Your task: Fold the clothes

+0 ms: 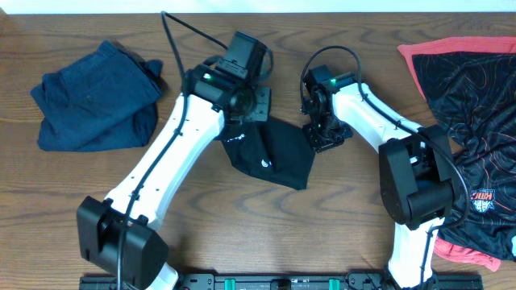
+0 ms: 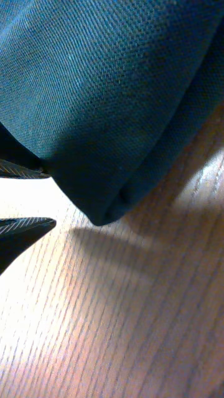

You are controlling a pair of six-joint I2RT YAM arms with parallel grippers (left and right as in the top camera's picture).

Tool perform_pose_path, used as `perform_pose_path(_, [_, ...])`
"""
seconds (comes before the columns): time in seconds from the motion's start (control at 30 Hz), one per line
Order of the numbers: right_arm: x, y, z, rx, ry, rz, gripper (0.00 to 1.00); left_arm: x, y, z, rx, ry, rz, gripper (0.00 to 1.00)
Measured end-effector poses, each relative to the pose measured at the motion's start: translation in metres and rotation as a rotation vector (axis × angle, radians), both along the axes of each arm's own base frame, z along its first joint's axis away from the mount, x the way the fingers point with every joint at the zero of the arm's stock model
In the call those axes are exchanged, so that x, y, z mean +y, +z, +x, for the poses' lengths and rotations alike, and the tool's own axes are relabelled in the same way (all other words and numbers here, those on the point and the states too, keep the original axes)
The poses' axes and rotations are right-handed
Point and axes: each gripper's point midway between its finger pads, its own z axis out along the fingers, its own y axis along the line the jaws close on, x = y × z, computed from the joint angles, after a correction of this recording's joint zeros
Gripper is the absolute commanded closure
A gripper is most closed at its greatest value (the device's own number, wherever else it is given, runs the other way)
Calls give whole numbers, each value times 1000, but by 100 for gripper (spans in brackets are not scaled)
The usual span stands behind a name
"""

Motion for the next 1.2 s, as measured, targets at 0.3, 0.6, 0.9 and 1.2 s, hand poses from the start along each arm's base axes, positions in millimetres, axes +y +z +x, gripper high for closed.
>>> perform_pose_path(0.3, [-1, 0, -1, 6, -1, -3, 88, -23, -24, -12, 51, -54, 41, 94])
perform_pose_path(0.6, [-13, 1, -4, 21, -84, -40, 89, -48, -25, -29, 50, -124, 48, 94])
perform_pose_path(0.9, [-70, 55, 23, -128, -286, -28, 87, -63, -45, -49, 110, -183, 95, 66])
perform_pose_path(1.2, [-108, 90, 29, -211, -379, -19, 84, -66, -53, -94, 196, -279, 196, 60])
